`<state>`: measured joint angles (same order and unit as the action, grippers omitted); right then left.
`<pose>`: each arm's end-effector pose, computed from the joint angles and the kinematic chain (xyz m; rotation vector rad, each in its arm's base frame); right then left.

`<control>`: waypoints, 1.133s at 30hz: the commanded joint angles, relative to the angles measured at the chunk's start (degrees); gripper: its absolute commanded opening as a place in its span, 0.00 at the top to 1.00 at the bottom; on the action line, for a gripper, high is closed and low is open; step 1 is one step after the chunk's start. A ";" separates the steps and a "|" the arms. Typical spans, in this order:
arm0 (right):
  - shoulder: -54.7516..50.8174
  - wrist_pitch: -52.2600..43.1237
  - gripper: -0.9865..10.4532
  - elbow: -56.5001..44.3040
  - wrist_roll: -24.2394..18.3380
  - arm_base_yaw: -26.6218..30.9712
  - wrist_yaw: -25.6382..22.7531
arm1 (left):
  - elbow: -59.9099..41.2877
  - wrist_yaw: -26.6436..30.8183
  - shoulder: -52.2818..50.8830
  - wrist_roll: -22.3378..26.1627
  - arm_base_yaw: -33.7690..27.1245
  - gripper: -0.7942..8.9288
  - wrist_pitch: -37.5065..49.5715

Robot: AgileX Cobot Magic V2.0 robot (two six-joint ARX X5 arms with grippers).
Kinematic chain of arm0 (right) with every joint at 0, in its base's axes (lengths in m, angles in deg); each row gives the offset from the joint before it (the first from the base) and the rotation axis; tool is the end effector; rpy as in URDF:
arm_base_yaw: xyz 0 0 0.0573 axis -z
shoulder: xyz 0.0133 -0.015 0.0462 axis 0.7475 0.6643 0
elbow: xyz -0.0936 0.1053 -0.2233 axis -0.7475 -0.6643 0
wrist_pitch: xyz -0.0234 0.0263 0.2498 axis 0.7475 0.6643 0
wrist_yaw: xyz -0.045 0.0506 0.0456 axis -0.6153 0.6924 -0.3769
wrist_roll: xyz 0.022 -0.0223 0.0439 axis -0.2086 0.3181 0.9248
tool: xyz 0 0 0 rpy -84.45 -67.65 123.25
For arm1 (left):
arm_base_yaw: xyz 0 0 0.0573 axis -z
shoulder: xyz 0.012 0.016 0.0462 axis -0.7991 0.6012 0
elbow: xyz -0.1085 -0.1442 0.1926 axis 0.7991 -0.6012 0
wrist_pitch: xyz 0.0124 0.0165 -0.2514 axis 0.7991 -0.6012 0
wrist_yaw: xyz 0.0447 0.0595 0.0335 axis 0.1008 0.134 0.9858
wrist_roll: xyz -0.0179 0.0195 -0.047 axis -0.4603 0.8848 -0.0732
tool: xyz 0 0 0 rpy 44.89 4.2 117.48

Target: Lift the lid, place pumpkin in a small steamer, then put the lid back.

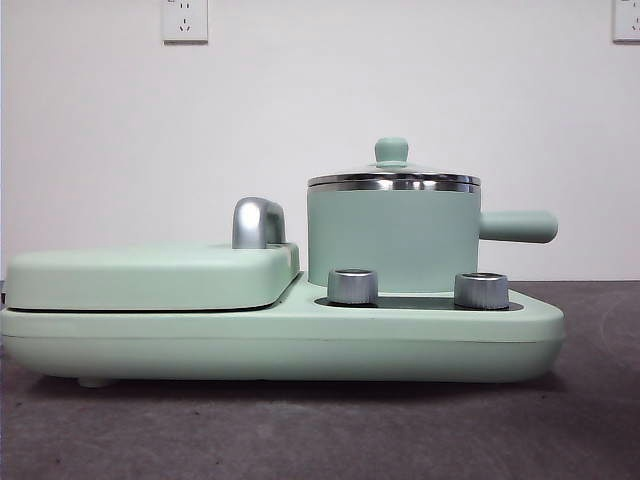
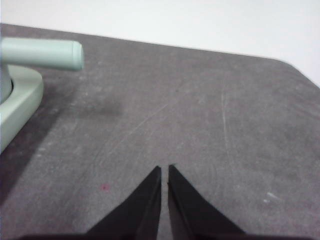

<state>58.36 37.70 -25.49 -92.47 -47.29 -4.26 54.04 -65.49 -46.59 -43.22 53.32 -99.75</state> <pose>0.0960 -0.0024 0.1523 -0.0814 0.1656 -0.0312 0.0949 -0.0011 0.1567 -0.1239 0.1547 -0.0193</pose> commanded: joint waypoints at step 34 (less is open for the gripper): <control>-0.39 0.46 0.90 -0.37 1.16 -0.20 0.17 | -1.11 0.15 -0.09 0.52 0.00 0.89 -0.35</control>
<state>58.05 37.83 -25.49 -90.78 -47.36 -3.78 54.04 -65.49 -46.59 -43.22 53.32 -99.75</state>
